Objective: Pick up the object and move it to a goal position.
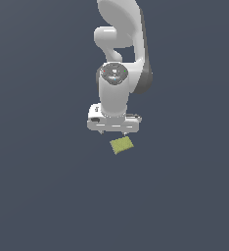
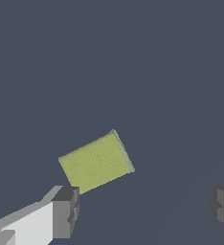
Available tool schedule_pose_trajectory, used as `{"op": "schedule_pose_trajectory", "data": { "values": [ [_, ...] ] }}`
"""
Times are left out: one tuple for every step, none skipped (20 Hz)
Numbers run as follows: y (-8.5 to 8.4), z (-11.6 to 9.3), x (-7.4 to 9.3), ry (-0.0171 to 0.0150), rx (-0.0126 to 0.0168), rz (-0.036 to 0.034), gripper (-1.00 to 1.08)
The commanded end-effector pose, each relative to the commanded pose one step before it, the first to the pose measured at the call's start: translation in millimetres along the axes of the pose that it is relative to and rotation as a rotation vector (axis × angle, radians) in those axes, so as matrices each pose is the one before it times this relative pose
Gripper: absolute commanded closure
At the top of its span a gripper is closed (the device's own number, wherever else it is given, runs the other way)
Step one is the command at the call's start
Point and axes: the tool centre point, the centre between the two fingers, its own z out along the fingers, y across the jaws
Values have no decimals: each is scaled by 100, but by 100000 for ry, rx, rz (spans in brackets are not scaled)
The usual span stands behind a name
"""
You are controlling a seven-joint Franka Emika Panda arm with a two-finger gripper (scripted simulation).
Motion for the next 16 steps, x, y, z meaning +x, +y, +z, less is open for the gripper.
{"op": "schedule_pose_trajectory", "data": {
  "values": [
    [-218, 331, -57, 73, 251, 3365, -92],
    [-96, 155, -30, 38, 117, 1627, -92],
    [-104, 167, -34, 42, 125, 1756, -92],
    [-108, 179, -39, 45, 133, 1888, -92],
    [-114, 190, -45, 46, 139, 2017, -92],
    [-118, 203, -51, 46, 144, 2152, -92],
    [-122, 214, -58, 47, 150, 2288, -92],
    [-125, 226, -65, 49, 155, 2424, -92],
    [-128, 238, -73, 50, 159, 2562, -92],
    [-127, 246, -80, 50, 160, 2658, -92],
    [-123, 245, -84, 49, 155, 2665, -92],
    [-116, 244, -88, 48, 151, 2670, -92],
    [-111, 243, -92, 48, 146, 2672, -92],
    [-106, 242, -95, 48, 141, 2675, -92],
    [-100, 241, -98, 48, 137, 2678, -92],
    [-94, 240, -101, 49, 132, 2680, -92]
  ]
}}
